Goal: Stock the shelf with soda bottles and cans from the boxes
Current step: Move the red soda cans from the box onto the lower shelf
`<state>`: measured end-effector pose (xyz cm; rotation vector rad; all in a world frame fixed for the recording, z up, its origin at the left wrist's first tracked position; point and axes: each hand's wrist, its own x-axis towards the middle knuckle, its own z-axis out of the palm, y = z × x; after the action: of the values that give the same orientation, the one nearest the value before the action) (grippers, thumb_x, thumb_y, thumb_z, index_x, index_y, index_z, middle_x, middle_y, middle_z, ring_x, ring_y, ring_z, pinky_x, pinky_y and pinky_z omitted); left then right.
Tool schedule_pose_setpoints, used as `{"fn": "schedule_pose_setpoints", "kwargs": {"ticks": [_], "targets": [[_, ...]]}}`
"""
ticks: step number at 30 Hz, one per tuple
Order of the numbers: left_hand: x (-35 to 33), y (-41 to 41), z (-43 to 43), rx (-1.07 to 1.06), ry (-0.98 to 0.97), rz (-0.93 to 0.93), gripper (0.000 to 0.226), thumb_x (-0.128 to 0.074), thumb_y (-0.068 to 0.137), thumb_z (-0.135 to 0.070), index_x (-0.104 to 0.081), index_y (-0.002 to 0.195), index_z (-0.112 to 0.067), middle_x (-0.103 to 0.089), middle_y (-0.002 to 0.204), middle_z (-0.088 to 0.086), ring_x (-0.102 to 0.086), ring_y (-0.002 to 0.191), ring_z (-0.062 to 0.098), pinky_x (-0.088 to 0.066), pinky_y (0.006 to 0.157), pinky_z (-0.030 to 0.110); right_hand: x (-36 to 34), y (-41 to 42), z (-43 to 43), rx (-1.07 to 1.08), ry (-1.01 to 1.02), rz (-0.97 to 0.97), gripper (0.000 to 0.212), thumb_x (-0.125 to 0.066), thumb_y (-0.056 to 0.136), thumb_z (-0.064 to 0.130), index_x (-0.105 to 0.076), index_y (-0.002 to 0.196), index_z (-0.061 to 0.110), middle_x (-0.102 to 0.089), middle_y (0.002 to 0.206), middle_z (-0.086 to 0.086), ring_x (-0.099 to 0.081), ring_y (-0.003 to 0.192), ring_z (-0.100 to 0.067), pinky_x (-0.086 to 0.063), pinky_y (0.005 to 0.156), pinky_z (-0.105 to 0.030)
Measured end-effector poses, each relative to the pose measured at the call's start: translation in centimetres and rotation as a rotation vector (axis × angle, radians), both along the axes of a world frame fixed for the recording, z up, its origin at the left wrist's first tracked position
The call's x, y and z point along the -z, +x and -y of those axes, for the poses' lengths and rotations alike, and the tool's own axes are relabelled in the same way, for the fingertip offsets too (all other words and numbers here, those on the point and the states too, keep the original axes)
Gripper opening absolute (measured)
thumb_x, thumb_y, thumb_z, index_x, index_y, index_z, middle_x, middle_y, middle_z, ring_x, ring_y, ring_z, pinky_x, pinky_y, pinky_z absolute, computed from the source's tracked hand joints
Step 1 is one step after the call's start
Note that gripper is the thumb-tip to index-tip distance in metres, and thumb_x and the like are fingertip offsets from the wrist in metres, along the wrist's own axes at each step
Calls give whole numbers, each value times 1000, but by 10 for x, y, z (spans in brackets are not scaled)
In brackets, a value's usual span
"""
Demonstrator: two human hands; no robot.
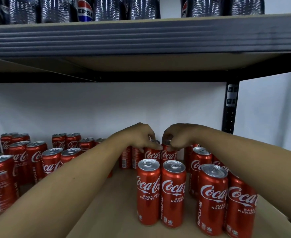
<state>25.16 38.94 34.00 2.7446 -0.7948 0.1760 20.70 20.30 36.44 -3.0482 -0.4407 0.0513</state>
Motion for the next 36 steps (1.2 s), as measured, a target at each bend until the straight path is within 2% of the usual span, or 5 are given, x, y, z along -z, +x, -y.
{"fn": "schedule_pose_setpoints", "kwargs": {"ticks": [9,19,25,32,36], "targets": [[-6,-16,-10,101,30,-35,50,-71,83,-65,-73,119,-30,-74,113,-17,-70,98,4,-59,87,31,-3,-21,2,-15,28,-11,37,-67,94,21,-63,131,22,-69,117,5,-72,87,-9,-51,64,-20],[-7,-32,-12,119,76,-48,52,-66,88,-64,-67,130,-34,-67,130,-17,-61,116,6,-51,103,40,-1,-32,4,-15,37,-6,46,-69,94,34,-59,138,24,-64,134,5,-66,108,-14,-51,77,-22],[-12,-53,-13,52,139,17,73,-58,89,-70,-48,149,-31,-54,149,-5,-57,129,18,-48,108,42,-5,-46,2,-12,-27,-3,71,-67,94,44,-33,155,32,-48,152,5,-55,130,-20,-45,101,-31],[-19,-95,-30,150,-71,114,31,-60,97,-52,-69,119,-33,-71,114,-16,-66,103,3,-57,94,36,-22,-89,6,-128,69,159,56,-59,96,53,-51,146,28,-56,143,12,-55,125,-8,-44,100,-26],[-21,-113,-38,214,-66,-66,38,-66,89,-62,-69,119,-38,-71,109,-22,-67,102,-2,-56,95,32,-21,-108,6,-177,93,75,51,-63,93,53,-57,139,33,-61,134,19,-58,120,-4,-47,103,-30]]}}
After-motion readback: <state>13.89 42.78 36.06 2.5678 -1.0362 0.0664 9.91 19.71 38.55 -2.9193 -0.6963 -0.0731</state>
